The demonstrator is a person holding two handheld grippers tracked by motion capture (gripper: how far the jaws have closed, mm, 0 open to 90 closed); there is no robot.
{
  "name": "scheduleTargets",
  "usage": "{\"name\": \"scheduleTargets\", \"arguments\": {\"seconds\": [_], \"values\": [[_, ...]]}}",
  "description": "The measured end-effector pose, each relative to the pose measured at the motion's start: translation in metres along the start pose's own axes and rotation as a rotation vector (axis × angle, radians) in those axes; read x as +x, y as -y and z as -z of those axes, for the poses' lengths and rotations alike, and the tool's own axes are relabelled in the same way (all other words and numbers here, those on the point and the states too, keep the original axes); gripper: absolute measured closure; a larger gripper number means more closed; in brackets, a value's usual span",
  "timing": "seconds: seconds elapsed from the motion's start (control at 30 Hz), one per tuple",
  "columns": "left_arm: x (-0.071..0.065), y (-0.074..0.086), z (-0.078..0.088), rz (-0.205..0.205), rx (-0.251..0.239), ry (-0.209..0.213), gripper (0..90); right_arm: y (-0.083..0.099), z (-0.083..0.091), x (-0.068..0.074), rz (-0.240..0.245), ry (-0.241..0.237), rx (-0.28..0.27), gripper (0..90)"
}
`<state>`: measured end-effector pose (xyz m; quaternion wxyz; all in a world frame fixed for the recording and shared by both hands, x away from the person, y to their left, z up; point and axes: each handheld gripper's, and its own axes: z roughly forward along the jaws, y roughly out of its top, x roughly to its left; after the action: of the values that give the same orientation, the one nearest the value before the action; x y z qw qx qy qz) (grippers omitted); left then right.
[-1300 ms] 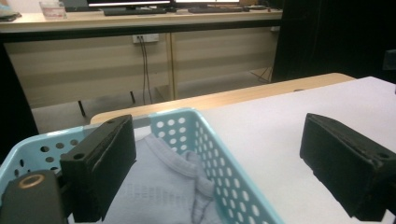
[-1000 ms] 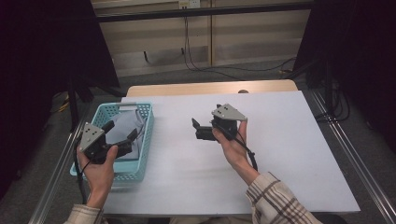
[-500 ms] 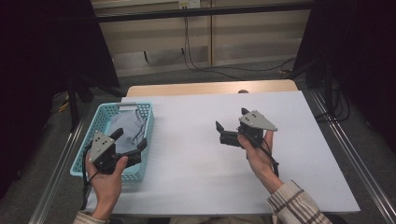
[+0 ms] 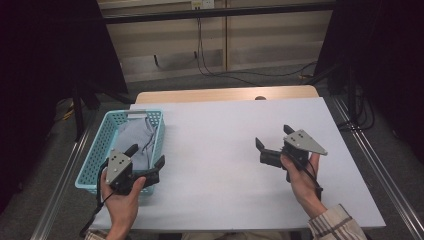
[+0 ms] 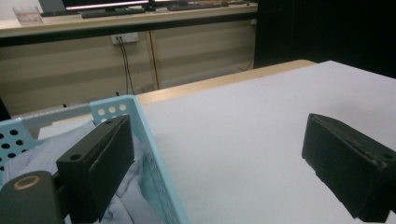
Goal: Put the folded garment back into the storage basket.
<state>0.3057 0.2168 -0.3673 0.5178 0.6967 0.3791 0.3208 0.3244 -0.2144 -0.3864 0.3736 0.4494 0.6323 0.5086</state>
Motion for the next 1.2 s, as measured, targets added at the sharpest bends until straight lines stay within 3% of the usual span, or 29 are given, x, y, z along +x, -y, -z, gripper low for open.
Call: {"name": "scheduleTargets", "arguments": {"seconds": [0.1, 0.27, 0.33, 0.37, 0.43, 0.5, 0.57, 0.6, 0.73, 0.8, 0.87, 0.93, 1.0, 1.07, 1.1, 1.2], "values": [[-0.004, 0.004, 0.007, -0.014, 0.01, -0.007, 7.6, 0.006, 0.016, -0.012, -0.007, 0.017, 0.005, 2.7], [-0.007, 0.007, 0.014, -0.029, 0.012, -0.004, 5.9, 0.012, 0.03, -0.02, -0.001, 0.043, 0.011, 2.7], [-0.003, 0.011, 0.017, -0.016, 0.017, -0.008, 5.9, 0.015, 0.037, -0.023, 0.002, 0.052, 0.012, 2.7], [-0.002, 0.016, 0.019, 0.013, 0.001, -0.022, 5.9, 0.02, 0.045, -0.027, -0.008, 0.065, 0.02, 2.5], [0.001, 0.029, 0.019, 0.034, 0.001, -0.06, 4.3, 0.023, 0.05, -0.029, -0.017, 0.064, 0.026, 2.2], [0.001, 0.031, 0.019, 0.078, -0.018, -0.039, 4.3, 0.026, 0.055, -0.03, -0.018, 0.074, 0.035, 2.1], [-0.002, 0.031, 0.017, 0.046, -0.034, -0.054, 4.3, 0.03, 0.06, -0.031, -0.021, 0.078, 0.037, 2.1], [-0.004, 0.033, 0.015, 0.067, -0.039, -0.038, 4.3, 0.031, 0.062, -0.031, -0.016, 0.079, 0.048, 2.0], [-0.016, 0.042, 0.007, 0.065, -0.004, 0.007, 4.6, 0.036, 0.07, -0.033, -0.028, 0.092, 0.033, 1.9], [-0.019, 0.043, 0.004, 0.024, -0.008, -0.003, 4.8, 0.041, 0.073, -0.032, -0.026, 0.104, 0.036, 2.0], [-0.02, 0.045, 0.003, 0.032, -0.018, 0.006, 4.9, 0.045, 0.075, -0.03, -0.019, 0.109, 0.053, 2.0], [-0.019, 0.046, 0.003, 0.007, -0.01, -0.013, 4.9, 0.047, 0.078, -0.028, -0.006, 0.11, 0.039, 2.1], [-0.018, 0.046, 0.002, 0.034, -0.016, -0.015, 4.9, 0.048, 0.083, -0.028, -0.009, 0.126, 0.051, 2.1], [-0.018, 0.046, 0.001, 0.022, -0.015, -0.03, 4.9, 0.051, 0.084, -0.026, -0.017, 0.124, 0.059, 2.0], [-0.019, 0.046, 0.0, 0.034, -0.016, -0.021, 4.8, 0.052, 0.085, -0.026, -0.013, 0.129, 0.063, 2.0], [-0.021, 0.046, -0.004, 0.015, -0.003, -0.002, 4.8, 0.054, 0.086, -0.026, -0.012, 0.144, 0.07, 2.4]]}}
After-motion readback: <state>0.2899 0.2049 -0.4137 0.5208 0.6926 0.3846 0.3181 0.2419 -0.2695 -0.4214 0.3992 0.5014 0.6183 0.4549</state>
